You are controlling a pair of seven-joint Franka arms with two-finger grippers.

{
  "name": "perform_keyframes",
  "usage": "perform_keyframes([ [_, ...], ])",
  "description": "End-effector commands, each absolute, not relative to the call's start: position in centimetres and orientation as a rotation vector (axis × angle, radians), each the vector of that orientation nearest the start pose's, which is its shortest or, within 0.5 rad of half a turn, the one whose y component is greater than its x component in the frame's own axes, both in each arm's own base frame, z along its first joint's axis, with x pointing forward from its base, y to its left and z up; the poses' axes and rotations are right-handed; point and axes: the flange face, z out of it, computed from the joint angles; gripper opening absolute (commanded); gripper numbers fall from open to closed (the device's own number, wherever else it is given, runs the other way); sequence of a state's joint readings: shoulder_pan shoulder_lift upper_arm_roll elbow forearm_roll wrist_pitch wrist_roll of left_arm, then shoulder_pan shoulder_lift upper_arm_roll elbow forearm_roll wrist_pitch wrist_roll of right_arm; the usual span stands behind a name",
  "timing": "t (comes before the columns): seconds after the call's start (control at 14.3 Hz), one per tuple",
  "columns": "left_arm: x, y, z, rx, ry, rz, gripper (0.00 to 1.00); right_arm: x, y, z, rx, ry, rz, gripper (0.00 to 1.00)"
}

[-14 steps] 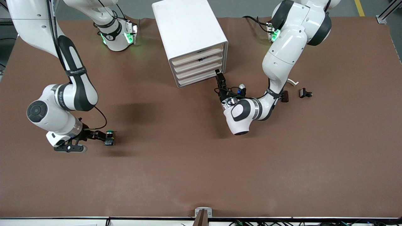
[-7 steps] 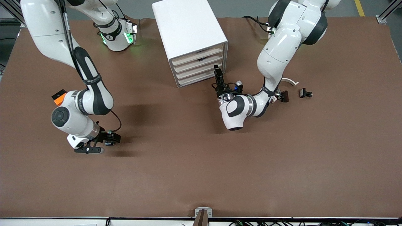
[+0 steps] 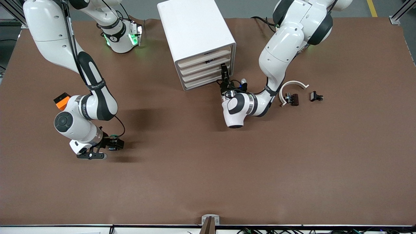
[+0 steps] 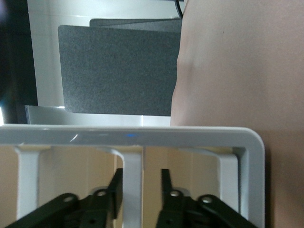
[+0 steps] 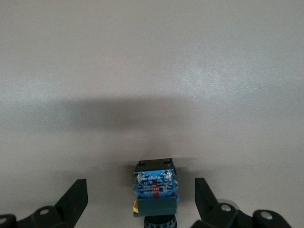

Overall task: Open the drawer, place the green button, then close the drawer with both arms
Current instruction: 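Pull the drawer open with the left gripper while the right gripper lifts the button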

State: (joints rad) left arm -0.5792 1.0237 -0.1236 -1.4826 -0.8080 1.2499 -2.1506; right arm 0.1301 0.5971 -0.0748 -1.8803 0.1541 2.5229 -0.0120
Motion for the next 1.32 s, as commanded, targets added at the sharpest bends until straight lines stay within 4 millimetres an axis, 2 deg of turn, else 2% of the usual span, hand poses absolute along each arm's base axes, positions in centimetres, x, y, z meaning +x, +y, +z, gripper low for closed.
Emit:
perform_keyframes([
  [0.0, 37.4, -43.1, 8.6, -1.160, -1.350, 1.222, 0.24, 63.9, 3.1, 18.9, -3.090, 0.057, -0.070, 1.00],
  [0.28, 37.0, -43.1, 8.7, -1.156, -1.335, 1.223, 0.06, 63.7, 2.9, 18.2, -3.091, 0.067, -0.056, 1.00],
  [0.49, 37.2, -43.1, 8.9, -1.193, -1.316, 1.257, 0.05, 63.7, 2.7, 17.8, -3.092, 0.074, -0.047, 1.00],
  [0.7, 38.5, -42.4, 9.3, -1.197, -1.339, 1.276, 0.05, 63.6, 2.3, 17.7, -3.093, 0.079, -0.045, 1.00],
  [0.77, 39.2, -41.9, 9.3, -1.189, -1.351, 1.289, 0.05, 63.7, 2.3, 17.8, -3.092, 0.081, -0.047, 0.90],
  [1.05, 43.3, -39.9, 10.1, -1.191, -1.437, 1.343, 0.07, 63.6, 2.6, 17.7, -3.090, 0.079, -0.035, 0.36],
  [1.18, 45.1, -38.9, 10.4, -1.192, -1.490, 1.363, 0.07, 63.6, 2.9, 17.7, -3.090, 0.083, -0.030, 0.00],
  [1.25, 45.9, -38.4, 10.3, -1.190, -1.516, 1.370, 0.07, 63.7, 2.9, 17.9, -3.089, 0.087, -0.037, 0.00],
])
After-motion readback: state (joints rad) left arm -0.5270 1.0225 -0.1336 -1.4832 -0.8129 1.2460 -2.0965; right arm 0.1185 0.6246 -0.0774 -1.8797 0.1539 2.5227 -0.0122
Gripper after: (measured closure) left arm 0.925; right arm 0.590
